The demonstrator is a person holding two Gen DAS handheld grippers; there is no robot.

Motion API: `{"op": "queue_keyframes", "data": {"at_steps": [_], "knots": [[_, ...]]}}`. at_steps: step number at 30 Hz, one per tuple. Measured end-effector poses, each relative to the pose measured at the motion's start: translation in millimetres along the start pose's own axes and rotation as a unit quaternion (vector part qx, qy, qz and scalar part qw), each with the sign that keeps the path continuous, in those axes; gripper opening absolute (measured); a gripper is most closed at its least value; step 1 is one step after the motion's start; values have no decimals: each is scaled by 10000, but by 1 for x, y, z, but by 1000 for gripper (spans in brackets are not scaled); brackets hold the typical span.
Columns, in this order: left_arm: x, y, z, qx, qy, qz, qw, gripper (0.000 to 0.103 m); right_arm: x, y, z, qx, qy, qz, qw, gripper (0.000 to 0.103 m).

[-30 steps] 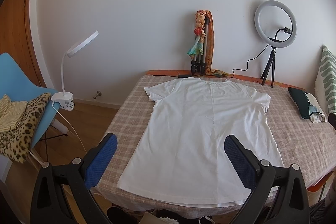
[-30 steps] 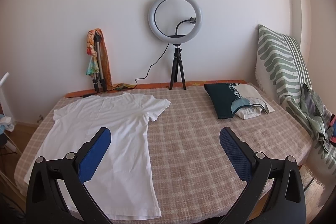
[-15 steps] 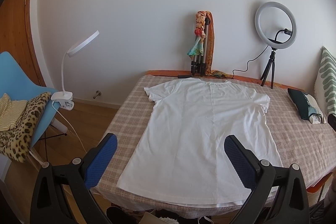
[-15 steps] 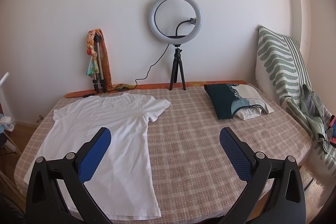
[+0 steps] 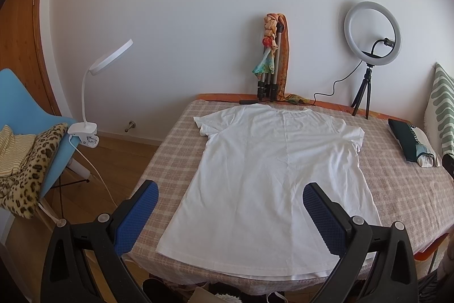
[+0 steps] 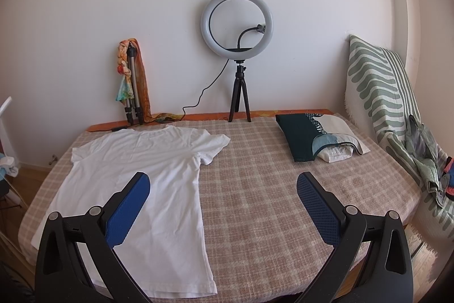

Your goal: Fold small clothes

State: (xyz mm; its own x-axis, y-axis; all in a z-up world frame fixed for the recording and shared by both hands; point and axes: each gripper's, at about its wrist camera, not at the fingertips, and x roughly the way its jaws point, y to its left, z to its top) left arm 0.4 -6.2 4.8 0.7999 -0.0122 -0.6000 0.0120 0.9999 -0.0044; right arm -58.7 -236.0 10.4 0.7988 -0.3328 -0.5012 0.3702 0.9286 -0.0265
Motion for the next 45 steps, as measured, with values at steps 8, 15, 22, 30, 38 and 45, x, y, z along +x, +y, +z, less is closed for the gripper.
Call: {"op": "queue_keyframes", "data": {"at_steps": [8,15,22,30,38,45], "knots": [[2,1,-2,-13,9,2,10000,103,1,1,0,-10,-6,-12,10000,103],[2,1,-2,-16,7,1,10000,103,1,2,1,-21,-1,-4,10000,103],[4,1,-6,-28,33,9,10000,103,3,4,1,-34,20,-12,10000,103],[9,4,-7,-28,100,36,9999,103,5,4,1,-66,23,0,10000,103],[16,7,-4,-8,186,153,9997,103,13,10,0,-168,77,49,9998,103],[24,14,-2,-14,274,156,9995,103,24,21,4,-293,123,96,9995,103]]}}
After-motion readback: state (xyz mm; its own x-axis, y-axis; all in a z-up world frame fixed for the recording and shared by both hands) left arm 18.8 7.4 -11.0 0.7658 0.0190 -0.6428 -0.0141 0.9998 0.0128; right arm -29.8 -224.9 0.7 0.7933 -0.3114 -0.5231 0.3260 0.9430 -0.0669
